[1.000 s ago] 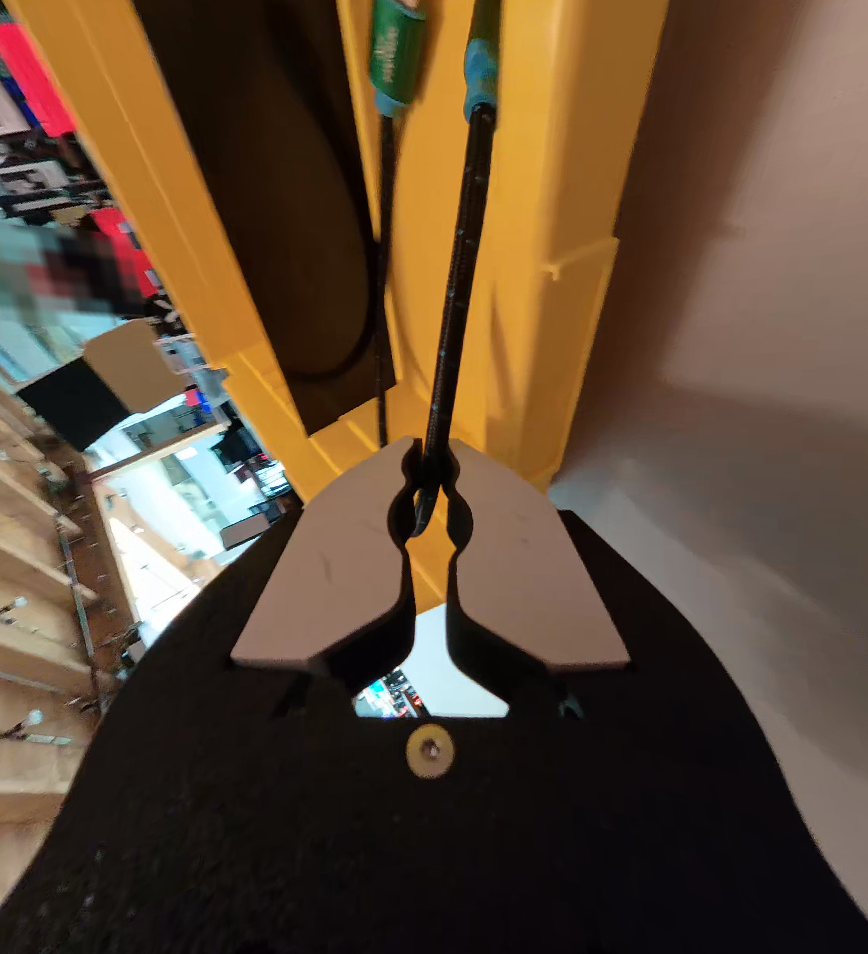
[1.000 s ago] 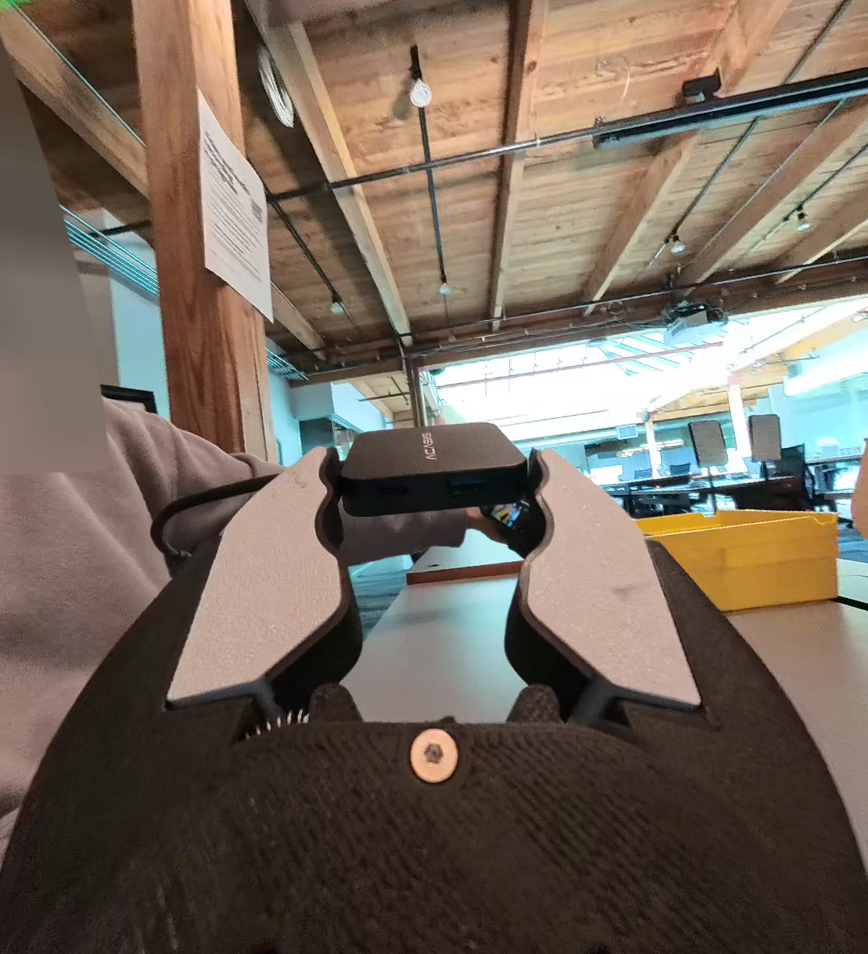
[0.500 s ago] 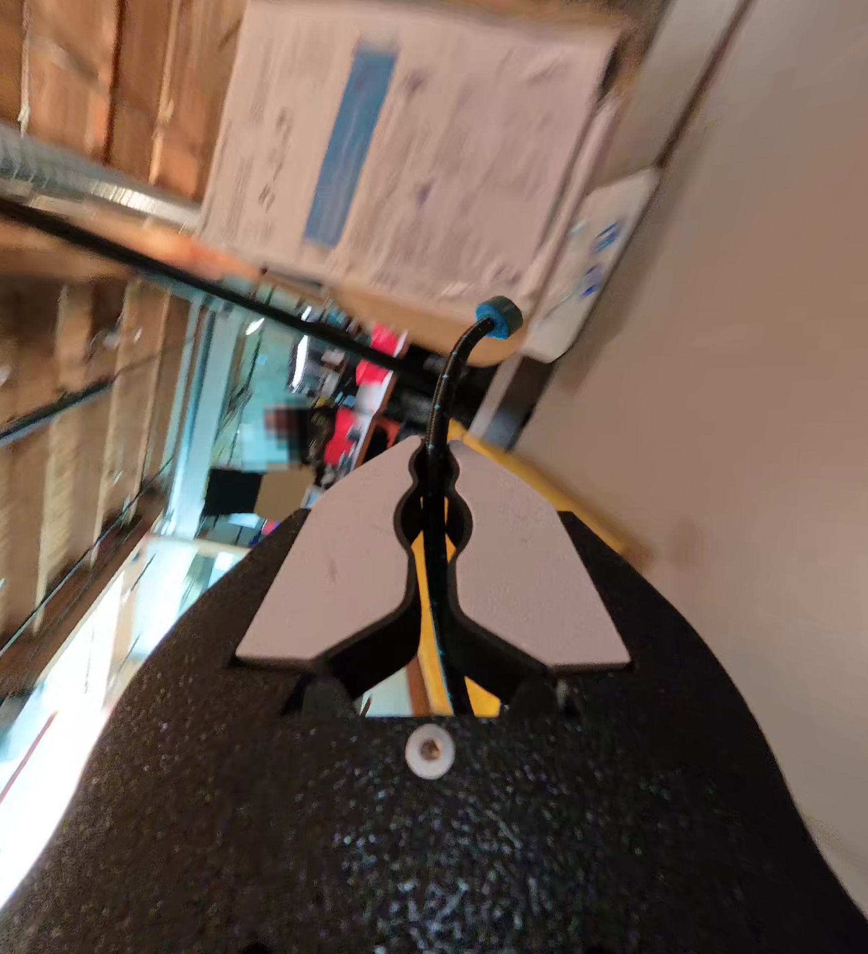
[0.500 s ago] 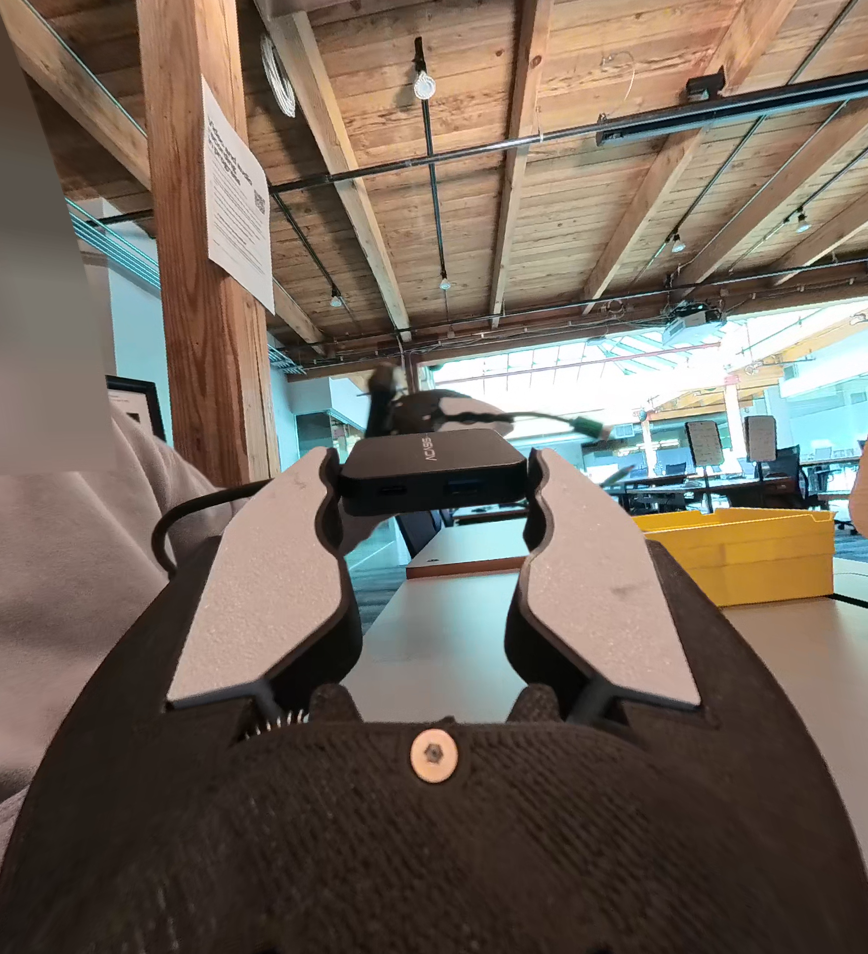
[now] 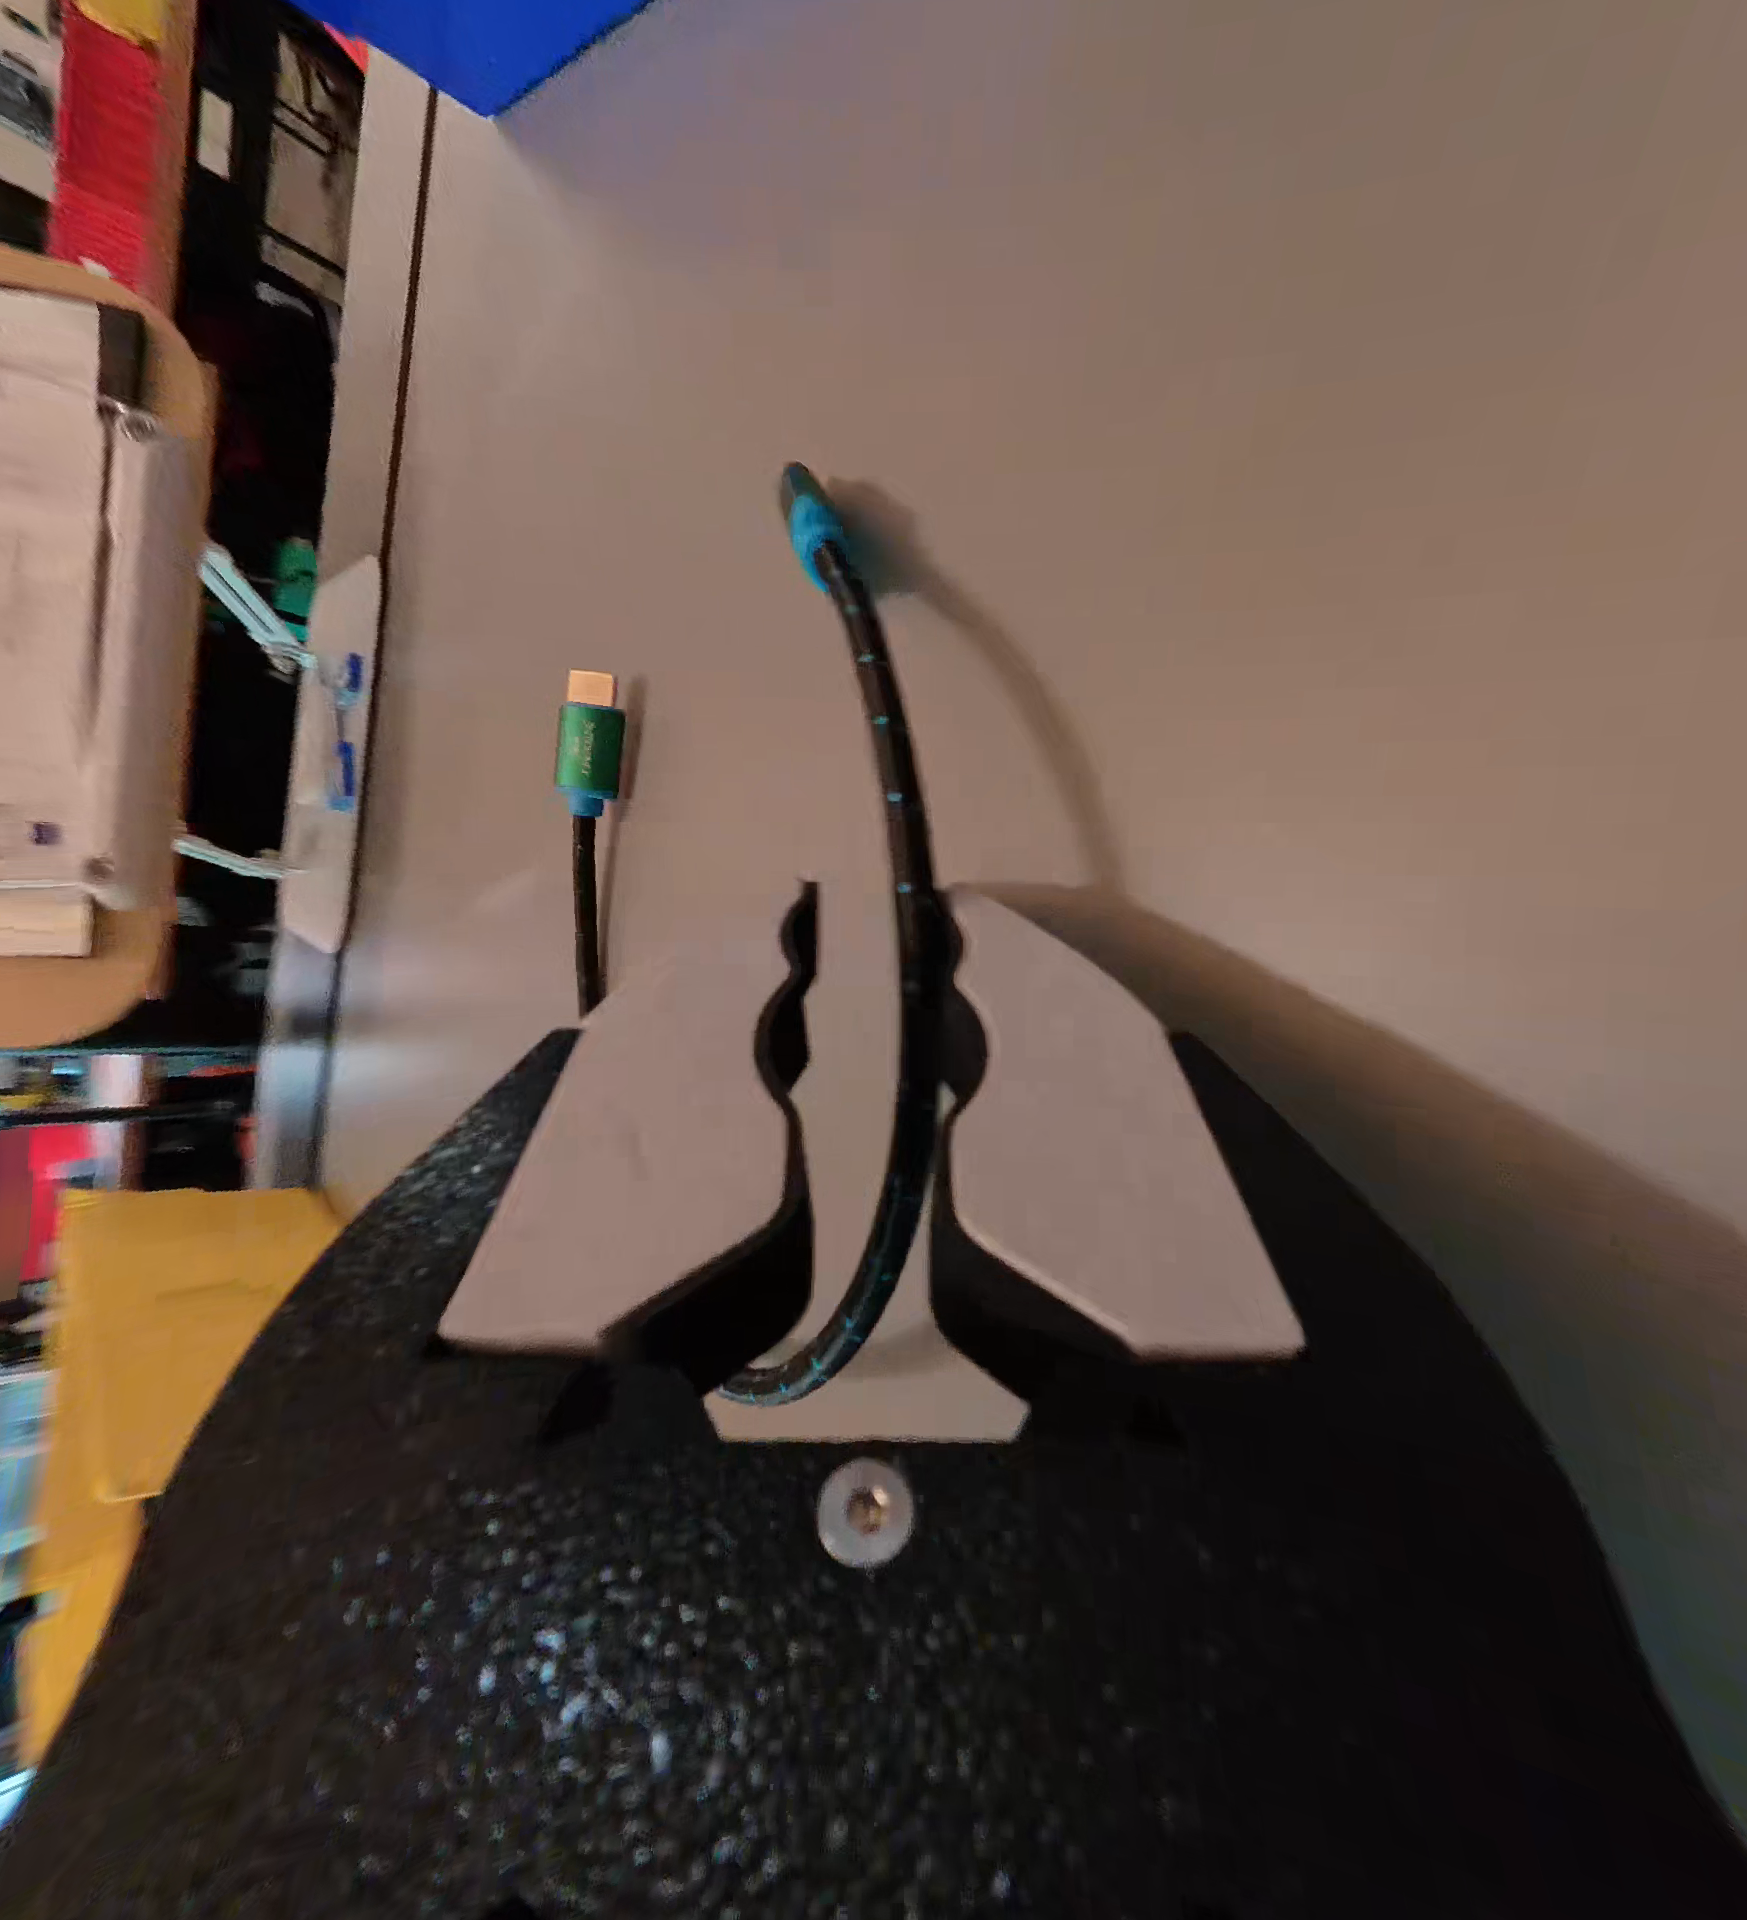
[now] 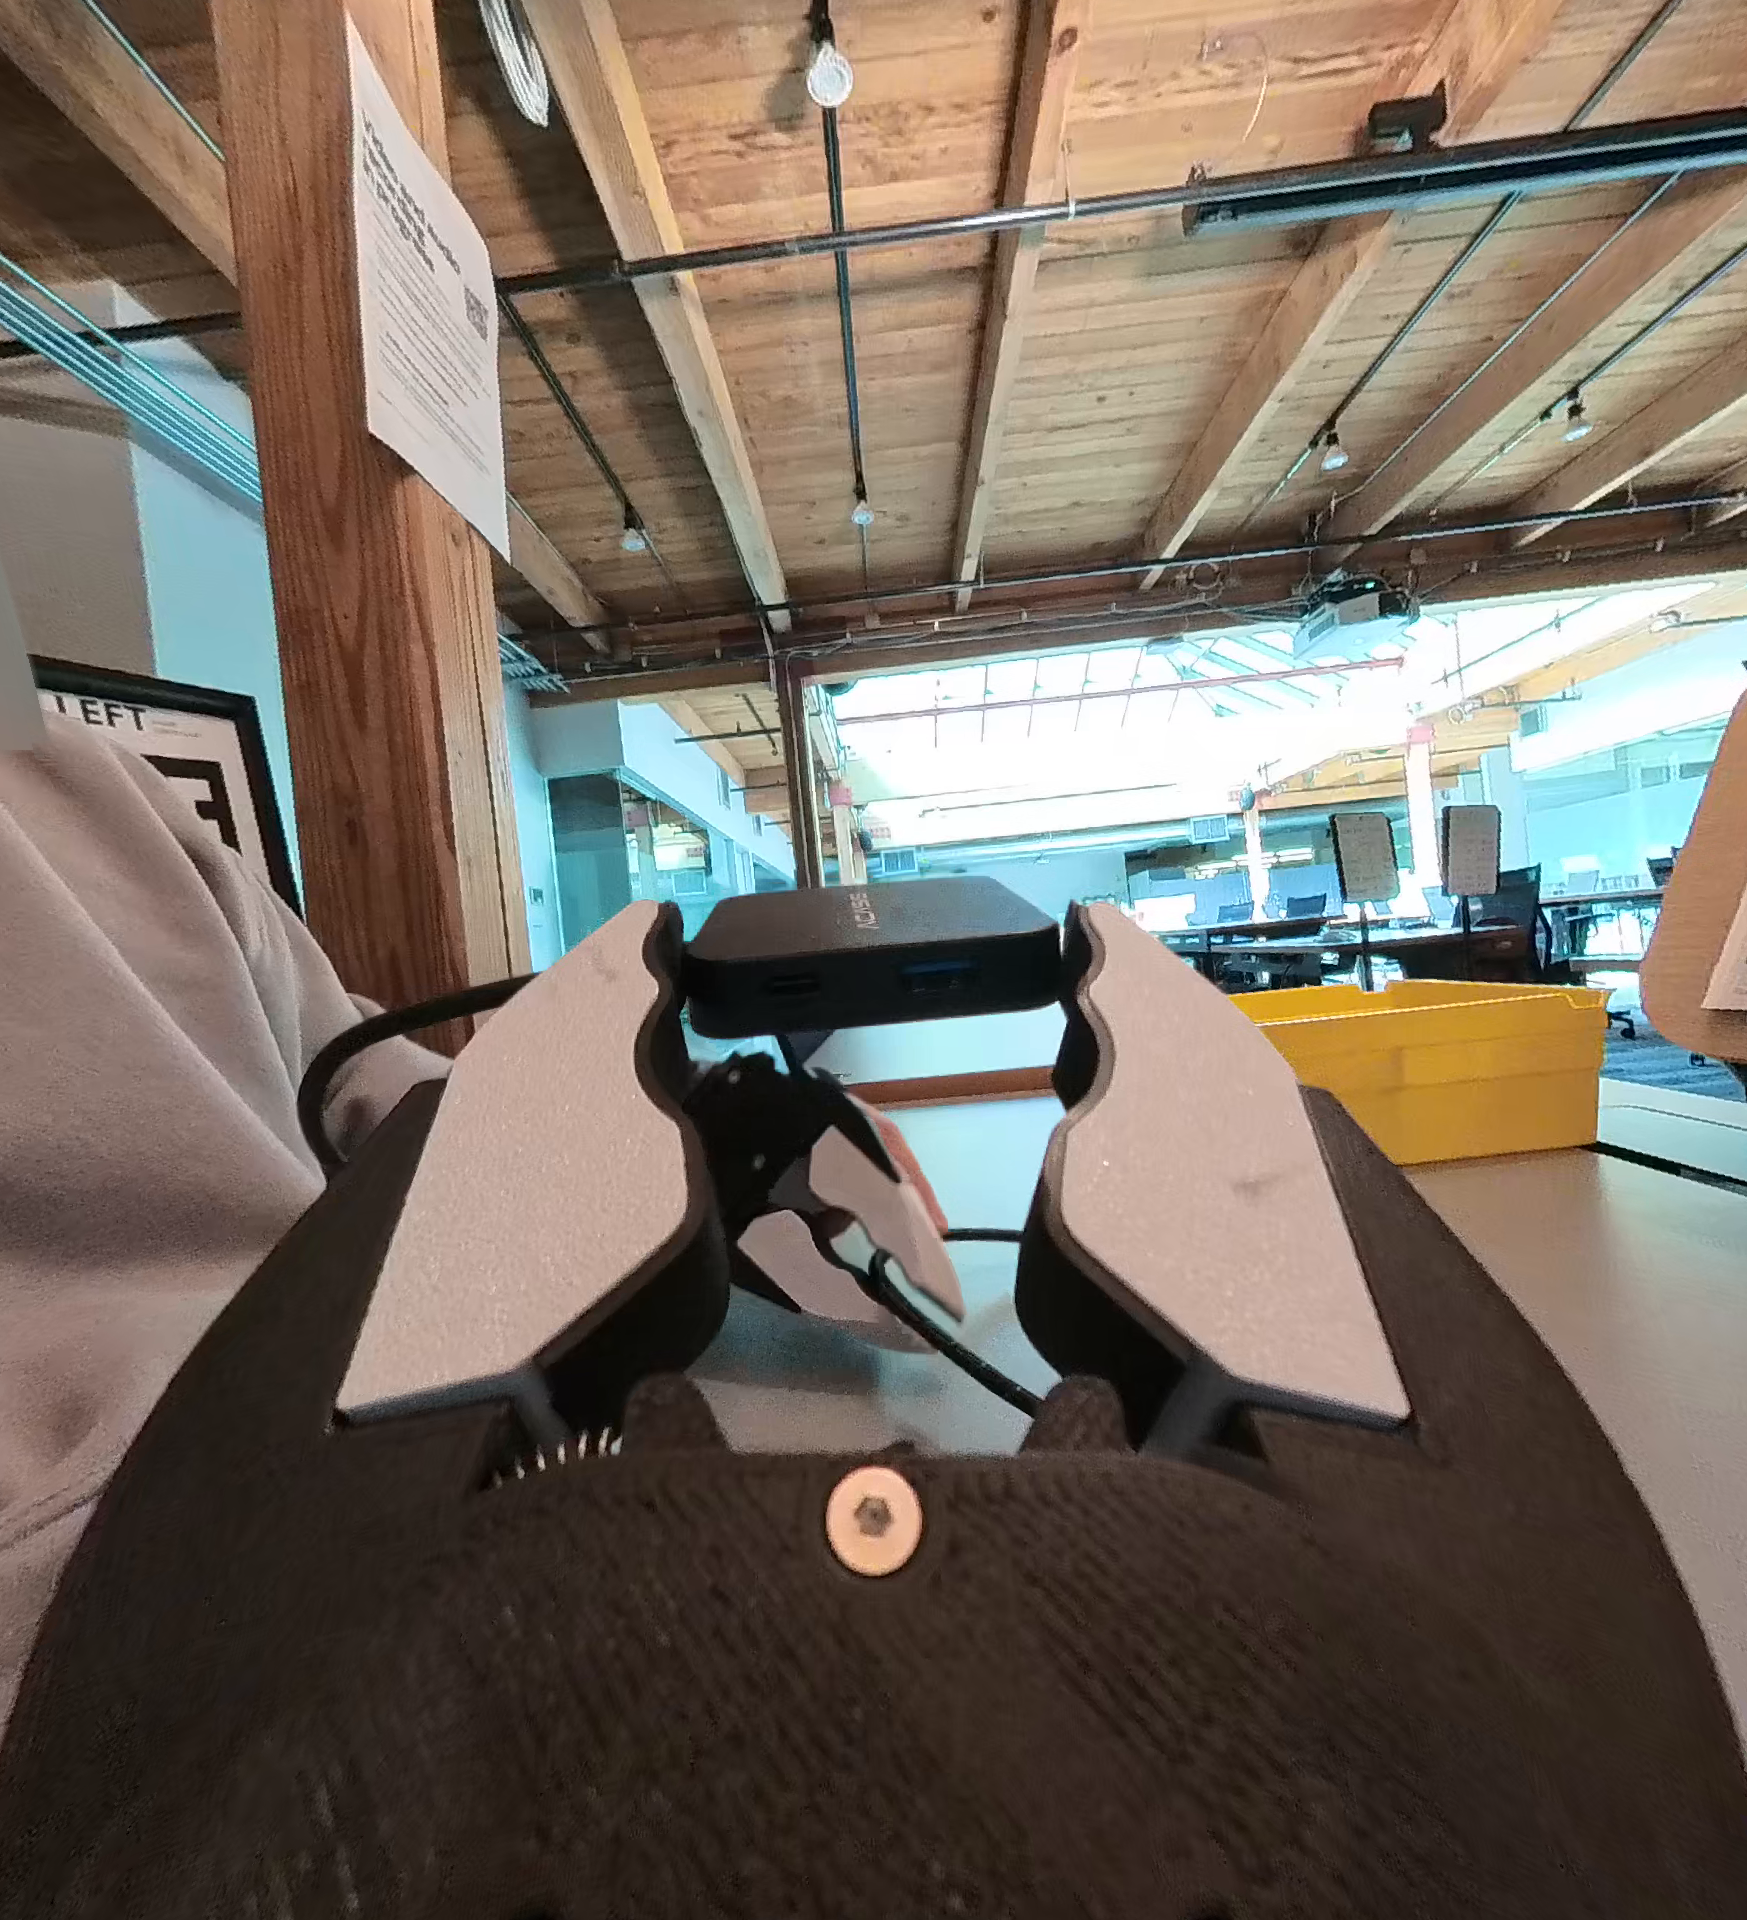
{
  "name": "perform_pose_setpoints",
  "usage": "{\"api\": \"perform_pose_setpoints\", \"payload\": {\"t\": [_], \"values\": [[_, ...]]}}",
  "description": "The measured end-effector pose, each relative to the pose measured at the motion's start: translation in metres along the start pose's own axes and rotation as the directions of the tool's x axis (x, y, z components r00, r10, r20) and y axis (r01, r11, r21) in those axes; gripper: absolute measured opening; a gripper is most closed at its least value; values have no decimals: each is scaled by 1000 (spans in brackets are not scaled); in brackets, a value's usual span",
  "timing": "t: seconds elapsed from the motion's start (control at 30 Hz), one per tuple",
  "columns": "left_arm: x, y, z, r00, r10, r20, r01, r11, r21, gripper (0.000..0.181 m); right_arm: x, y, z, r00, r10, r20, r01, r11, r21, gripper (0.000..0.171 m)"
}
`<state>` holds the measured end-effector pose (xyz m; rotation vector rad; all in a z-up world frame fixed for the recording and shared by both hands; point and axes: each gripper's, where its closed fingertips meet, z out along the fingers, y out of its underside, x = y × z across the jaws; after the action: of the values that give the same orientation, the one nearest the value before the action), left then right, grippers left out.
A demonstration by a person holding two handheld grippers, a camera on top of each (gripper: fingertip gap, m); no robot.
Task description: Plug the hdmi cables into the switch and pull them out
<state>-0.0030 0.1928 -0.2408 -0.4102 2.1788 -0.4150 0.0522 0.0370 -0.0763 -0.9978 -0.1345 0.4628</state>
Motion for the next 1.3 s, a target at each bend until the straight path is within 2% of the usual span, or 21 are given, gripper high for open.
{"api": "perform_pose_setpoints", "payload": {"t": [0.07, 0.1, 0.13, 0.17, 0.23, 0.3, 0.37, 0.47, 0.53, 0.6, 0.73, 0.8, 0.87, 0.97, 1.1, 1.23, 1.3], "values": [[-3, -9, -8, 980, -160, -115, 167, 985, 52, 47, 0, 0, 1, 1000, -7, -2, 7, 1000, -1, 70], [-5, -21, -15, 938, -282, -203, 306, 947, 95, 59, 0, 0, 1, 1000, -12, -3, 12, 1000, -2, 70], [-12, -40, -24, 865, -408, -293, 463, 874, 149, 61, 1, 1, 1, 1000, -16, -4, 16, 1000, -8, 70], [-21, -60, -35, 765, -513, -390, 614, 763, 201, 59, 1, 2, 1, 1000, -23, -7, 23, 1000, -16, 70], [-40, -101, -55, 525, -595, -608, 836, 494, 239, 59, 1, 5, 3, 999, -34, -5, 34, 999, -31, 70], [-55, -126, -59, 271, -605, -749, 958, 242, 152, 52, -1, 10, 7, 999, -44, 1, 44, 998, -50, 70], [-60, -142, -51, 78, -550, -831, 996, 83, 39, 52, -5, 16, 11, 998, -59, 22, 61, 995, -76, 70], [-49, -164, -38, -148, -424, -894, 987, -13, -158, 58, -11, 21, 16, 996, -78, 46, 82, 993, -89, 70], [-50, -175, -42, -270, -295, -917, 963, -88, -256, 49, -10, 14, 14, 995, -96, 22, 97, 994, -57, 70], [-47, -182, -44, -295, -245, -924, 956, -81, -283, 39, -7, 23, 13, 989, -147, 8, 146, 981, -123, 70], [-40, -183, -29, -295, -363, -884, 954, -55, -296, 21, -5, 49, 18, 972, -233, 25, 231, 937, -262, 70], [-40, -181, -26, -332, -387, -860, 941, -67, -333, 16, -5, 50, 22, 960, -277, 24, 274, 927, -255, 70], [-39, -177, -24, -388, -409, -826, 917, -80, -391, 14, -3, 54, 22, 943, -333, 26, 326, 901, -286, 70], [-33, -167, -20, -386, -504, -773, 904, -39, -426, 13, 2, 70, 19, 919, -393, 42, 372, 827, -422, 70], [-30, -169, -31, -414, -515, -750, 876, -1, -482, 13, 0, 85, 25, 888, -450, 96, 428, 732, -530, 75], [-33, -170, -34, -369, -552, -748, 892, 16, -452, 13, 0, 82, 33, 886, -456, 89, 437, 754, -490, 73], [-33, -169, -34, -374, -554, -744, 892, 5, -452, 13, 0, 82, 35, 892, -445, 86, 428, 764, -484, 72]]}}
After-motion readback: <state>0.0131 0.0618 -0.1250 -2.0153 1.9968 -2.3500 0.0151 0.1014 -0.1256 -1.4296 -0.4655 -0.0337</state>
